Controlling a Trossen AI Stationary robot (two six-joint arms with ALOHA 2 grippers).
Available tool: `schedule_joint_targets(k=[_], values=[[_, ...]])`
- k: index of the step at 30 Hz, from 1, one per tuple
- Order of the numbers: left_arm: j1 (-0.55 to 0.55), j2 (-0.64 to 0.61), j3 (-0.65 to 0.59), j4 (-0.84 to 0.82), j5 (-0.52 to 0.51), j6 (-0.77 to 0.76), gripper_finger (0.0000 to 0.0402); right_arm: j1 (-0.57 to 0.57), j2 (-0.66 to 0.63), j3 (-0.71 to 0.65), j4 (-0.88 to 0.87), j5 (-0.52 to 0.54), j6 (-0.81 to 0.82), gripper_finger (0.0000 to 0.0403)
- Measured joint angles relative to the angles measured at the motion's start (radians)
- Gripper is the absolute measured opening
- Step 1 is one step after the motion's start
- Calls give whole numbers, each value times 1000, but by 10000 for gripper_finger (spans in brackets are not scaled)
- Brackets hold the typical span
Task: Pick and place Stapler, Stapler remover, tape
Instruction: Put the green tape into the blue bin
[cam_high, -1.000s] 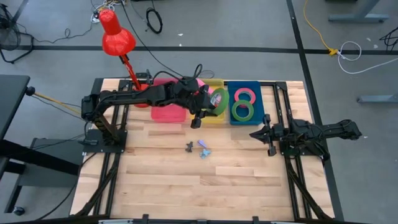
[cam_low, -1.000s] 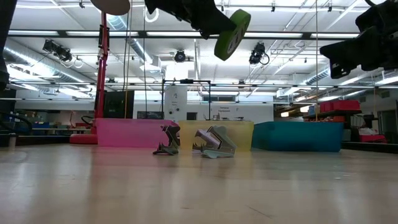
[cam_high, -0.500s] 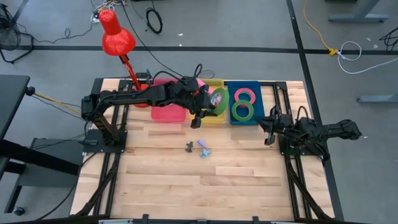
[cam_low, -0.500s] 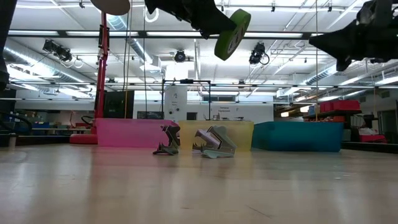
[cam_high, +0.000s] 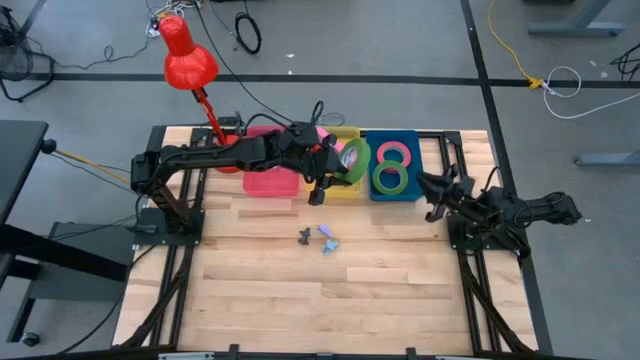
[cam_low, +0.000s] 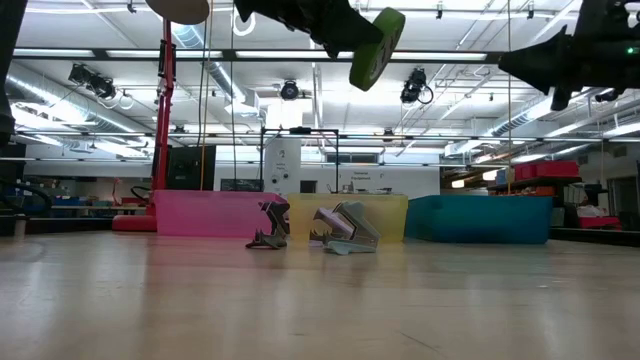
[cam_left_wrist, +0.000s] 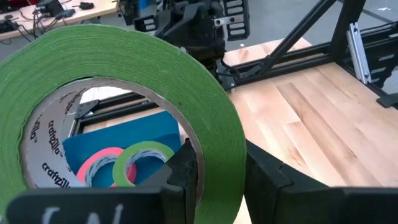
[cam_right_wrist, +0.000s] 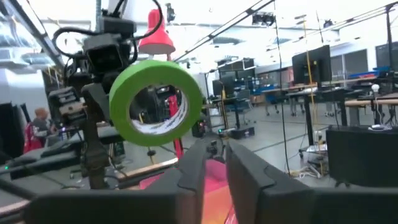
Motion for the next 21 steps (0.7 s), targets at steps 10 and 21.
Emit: schedule_joint_targets(k=[10,21], values=[[0,0,0,2,33,0,98,-1,0,0,70,23,-43,198],[0,0,0,5,39,1,98,-1,69,70,62,39,-52,274]])
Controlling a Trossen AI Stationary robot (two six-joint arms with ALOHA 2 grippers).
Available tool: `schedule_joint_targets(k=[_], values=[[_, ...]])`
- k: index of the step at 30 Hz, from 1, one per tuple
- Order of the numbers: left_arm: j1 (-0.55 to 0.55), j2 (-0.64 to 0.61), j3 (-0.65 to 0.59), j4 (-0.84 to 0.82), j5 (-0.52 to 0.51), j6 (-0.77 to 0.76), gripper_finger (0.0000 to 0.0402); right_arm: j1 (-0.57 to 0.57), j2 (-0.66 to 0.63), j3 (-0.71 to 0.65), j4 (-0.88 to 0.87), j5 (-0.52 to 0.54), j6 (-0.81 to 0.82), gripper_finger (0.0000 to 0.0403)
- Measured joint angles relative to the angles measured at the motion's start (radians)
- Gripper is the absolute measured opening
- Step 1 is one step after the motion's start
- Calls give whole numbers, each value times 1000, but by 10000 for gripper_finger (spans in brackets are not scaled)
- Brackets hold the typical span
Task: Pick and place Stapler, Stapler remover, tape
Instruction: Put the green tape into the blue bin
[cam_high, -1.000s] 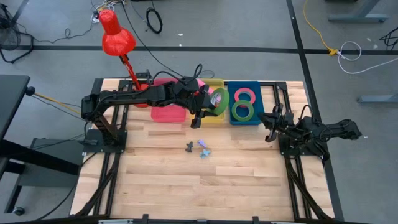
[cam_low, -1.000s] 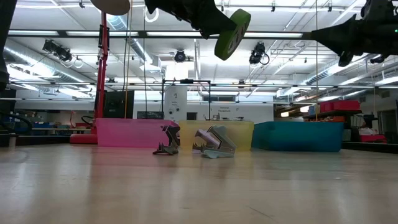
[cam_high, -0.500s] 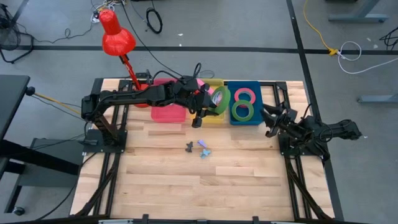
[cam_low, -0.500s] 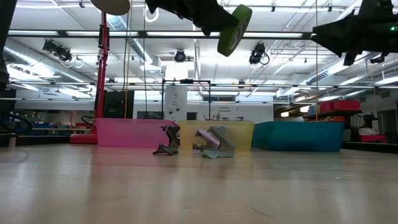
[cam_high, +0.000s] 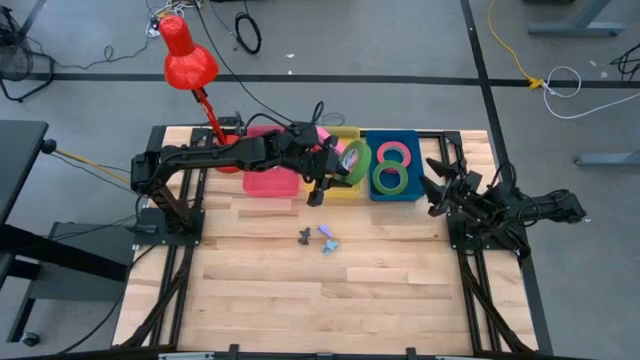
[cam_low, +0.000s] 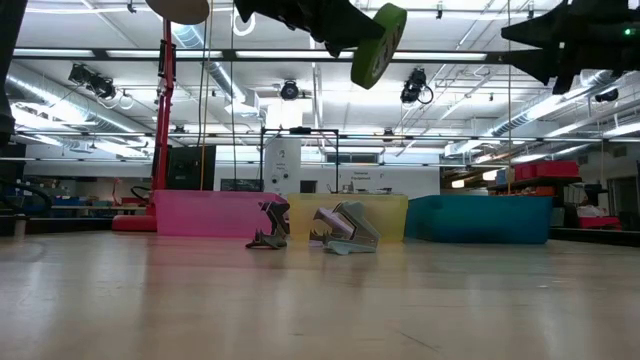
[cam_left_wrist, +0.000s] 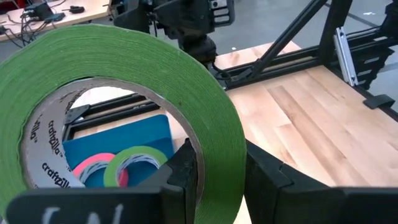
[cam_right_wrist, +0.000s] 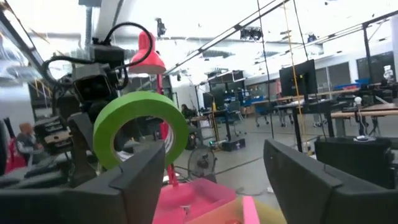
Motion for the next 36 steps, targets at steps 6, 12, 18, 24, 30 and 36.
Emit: schedule_joint_targets(k=[6,12,18,24,30,36], values=[[0,0,0,1,9,0,98,0,95,68,-14,1,-44,276],[0,0,0,19,79,2,98,-1,194,115,-14,-36,-53,275],[0,0,0,74,182,0,98,-1,300,176,-6,-62,-58,275],[0,0,0,97,190,0,98,-1,414,240,-5,-94,-65,275],[0,0,0,120,190,-1,98,-28,532,320,-3,-96,-77,275],[0,0,0,120,190,-1,98,-77,631,396,0,-129,-102,275]])
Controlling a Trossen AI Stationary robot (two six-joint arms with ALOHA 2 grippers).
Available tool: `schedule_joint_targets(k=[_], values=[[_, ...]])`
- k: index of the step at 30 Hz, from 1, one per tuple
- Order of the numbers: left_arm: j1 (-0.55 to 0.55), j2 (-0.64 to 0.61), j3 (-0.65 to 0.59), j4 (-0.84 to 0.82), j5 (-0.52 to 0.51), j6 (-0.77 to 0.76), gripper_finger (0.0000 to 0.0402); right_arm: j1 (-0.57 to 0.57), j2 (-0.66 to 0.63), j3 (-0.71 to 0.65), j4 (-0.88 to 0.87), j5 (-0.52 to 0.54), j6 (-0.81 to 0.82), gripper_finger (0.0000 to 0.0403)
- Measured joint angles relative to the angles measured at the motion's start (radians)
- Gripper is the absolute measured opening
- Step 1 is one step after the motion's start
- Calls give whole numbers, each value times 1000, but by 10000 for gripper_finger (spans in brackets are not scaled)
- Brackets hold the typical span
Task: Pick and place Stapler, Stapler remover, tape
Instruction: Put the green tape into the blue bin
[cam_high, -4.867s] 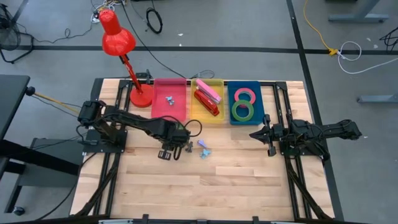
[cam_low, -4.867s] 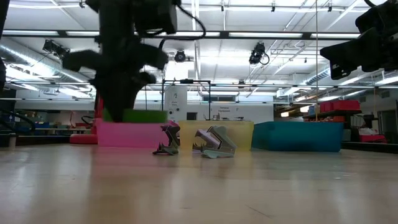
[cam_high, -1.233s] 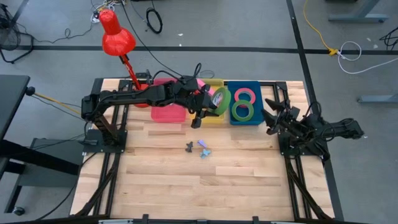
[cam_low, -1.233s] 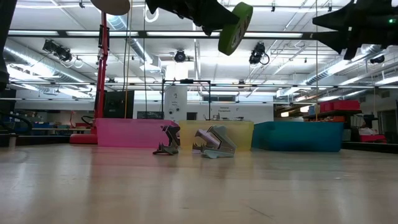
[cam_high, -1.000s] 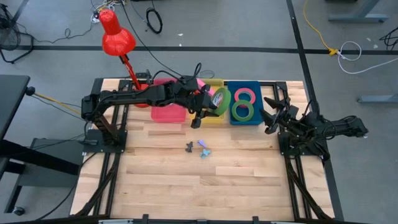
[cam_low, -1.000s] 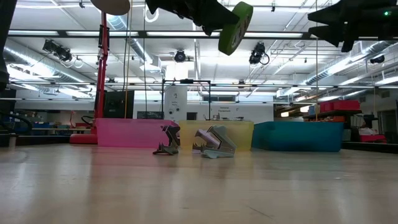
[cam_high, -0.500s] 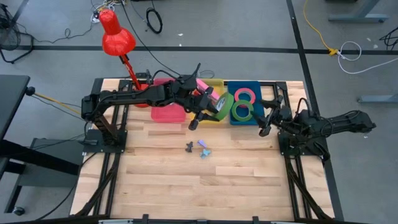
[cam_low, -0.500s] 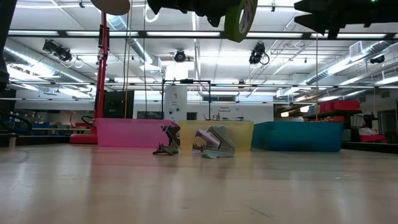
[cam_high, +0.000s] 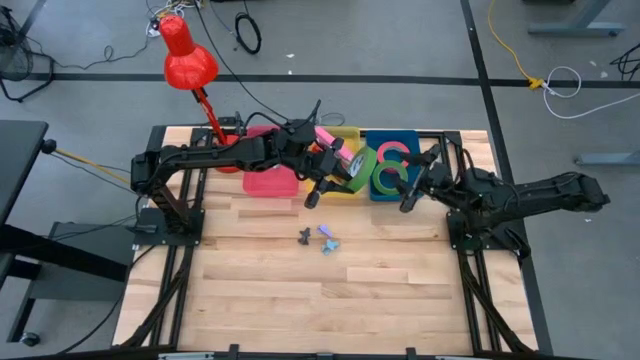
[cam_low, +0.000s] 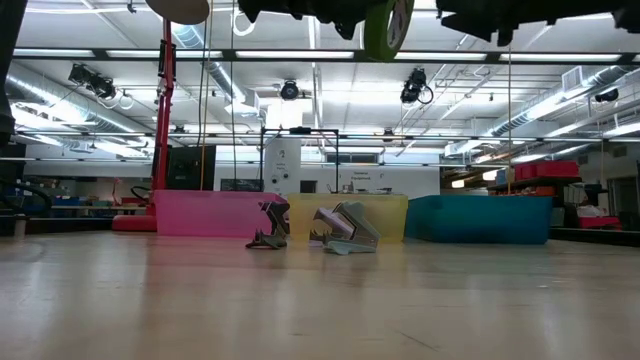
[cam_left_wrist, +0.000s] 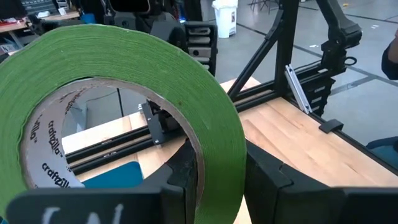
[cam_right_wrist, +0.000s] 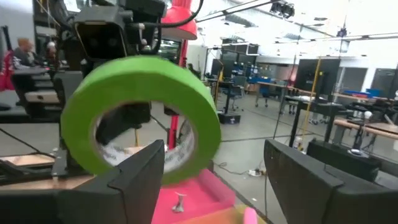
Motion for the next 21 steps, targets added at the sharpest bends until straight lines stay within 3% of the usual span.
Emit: schedule_joint_targets(k=[10,21], values=[[0,0,0,3,22,1,98,-74,140,88,4,-70,-1,275],[0,0,0,5,22,2,98,-140,239,95,112,-138,-7,275]])
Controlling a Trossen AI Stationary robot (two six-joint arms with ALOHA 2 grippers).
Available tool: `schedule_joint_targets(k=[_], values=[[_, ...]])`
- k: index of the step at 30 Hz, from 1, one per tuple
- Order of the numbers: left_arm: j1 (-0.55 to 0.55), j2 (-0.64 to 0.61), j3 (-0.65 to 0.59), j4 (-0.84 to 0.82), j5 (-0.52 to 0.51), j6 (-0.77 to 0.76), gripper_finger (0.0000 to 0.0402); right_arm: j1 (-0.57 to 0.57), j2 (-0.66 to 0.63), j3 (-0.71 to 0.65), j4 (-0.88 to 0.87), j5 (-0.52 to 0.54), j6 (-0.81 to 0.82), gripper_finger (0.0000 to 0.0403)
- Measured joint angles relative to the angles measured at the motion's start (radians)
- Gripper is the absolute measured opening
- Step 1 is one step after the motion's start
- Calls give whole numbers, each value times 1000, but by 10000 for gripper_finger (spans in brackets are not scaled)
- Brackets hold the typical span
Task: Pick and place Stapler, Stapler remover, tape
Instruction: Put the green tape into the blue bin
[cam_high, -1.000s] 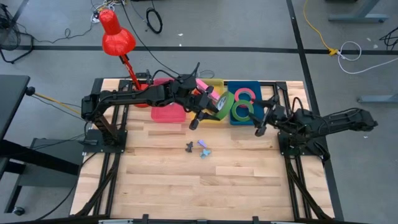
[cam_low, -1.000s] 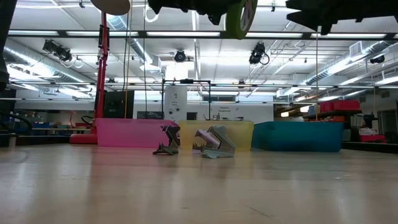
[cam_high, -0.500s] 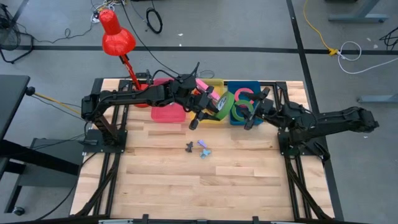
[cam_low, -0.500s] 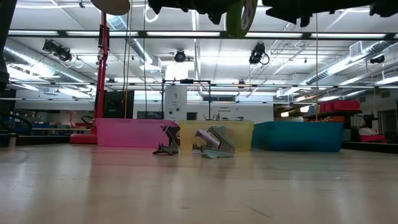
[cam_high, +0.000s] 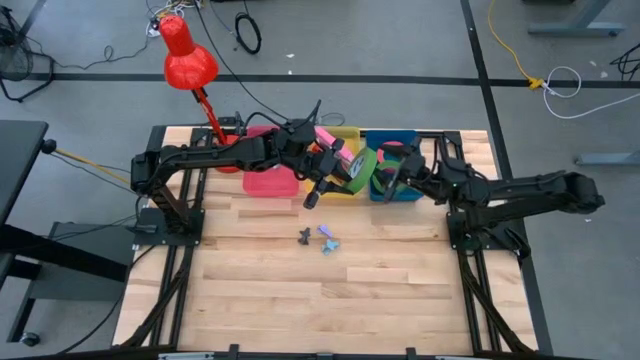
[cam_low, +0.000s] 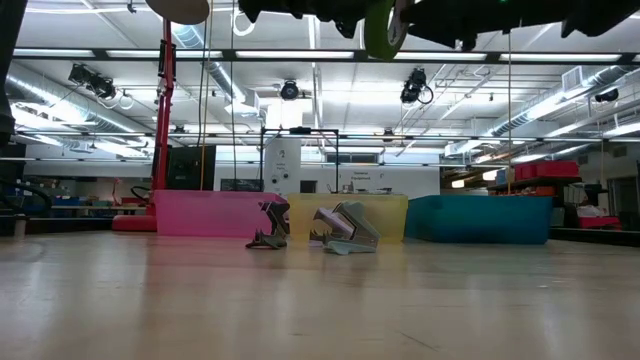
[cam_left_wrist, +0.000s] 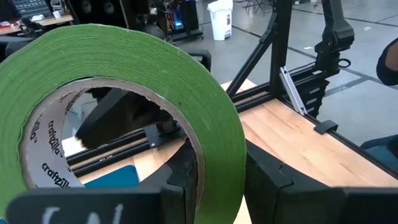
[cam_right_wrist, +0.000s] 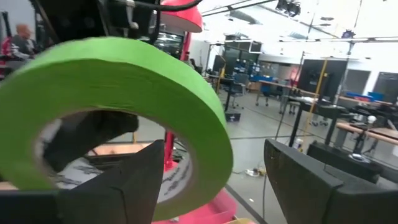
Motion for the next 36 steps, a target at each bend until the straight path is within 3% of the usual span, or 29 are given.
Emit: schedule_joint_targets(k=[4,17,21,36], values=[[0,0,0,0,0,1,98,-28,30,0,37,-10,0,275],[0,0,0,0,0,1,98,-87,84,0,150,-202,0,275],[0,0,0,0,0,0,98,-89,88,0,164,-210,2,271],[0,0,0,0,0,0,99,-89,88,0,154,-195,3,168]])
